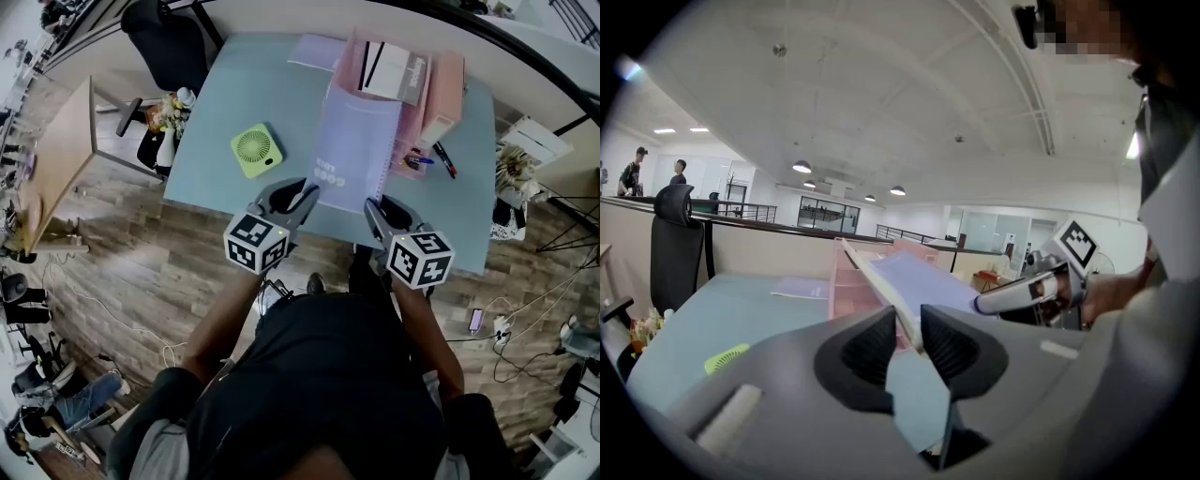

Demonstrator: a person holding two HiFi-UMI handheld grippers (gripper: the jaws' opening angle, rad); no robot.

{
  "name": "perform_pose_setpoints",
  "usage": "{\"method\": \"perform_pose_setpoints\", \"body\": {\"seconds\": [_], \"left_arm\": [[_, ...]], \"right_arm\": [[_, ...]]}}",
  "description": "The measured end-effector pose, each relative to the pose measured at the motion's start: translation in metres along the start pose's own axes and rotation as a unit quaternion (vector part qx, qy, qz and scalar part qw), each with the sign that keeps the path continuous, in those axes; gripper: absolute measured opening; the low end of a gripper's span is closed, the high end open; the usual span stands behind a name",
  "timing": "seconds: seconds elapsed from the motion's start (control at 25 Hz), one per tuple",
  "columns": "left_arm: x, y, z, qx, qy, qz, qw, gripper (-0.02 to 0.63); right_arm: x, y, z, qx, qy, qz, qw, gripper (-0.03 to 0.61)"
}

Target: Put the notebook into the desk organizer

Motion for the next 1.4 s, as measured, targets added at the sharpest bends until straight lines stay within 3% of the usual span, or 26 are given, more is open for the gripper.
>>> {"method": "perform_pose_setpoints", "body": {"seconds": [0.6,1.4], "left_arm": [[-0.033,0.006,-0.030,0.000,-0.018,-0.013,0.9997,0.143],[-0.085,0.011,-0.017,-0.001,-0.067,-0.043,0.9968,0.143]], "right_arm": [[-0.035,-0.026,-0.006,0.012,-0.027,0.006,1.000,0.104],[-0.087,-0.012,-0.011,0.018,-0.076,0.046,0.996,0.104]]}}
Point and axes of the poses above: the fingertips, and each gripper's own axes: z forward along the fingers, y to its right, x out of its top, the point moved 2 cm from there along -z, backward along the fingers, and after that the axes turned 9 degrees about -z, right-handed, at the moved point
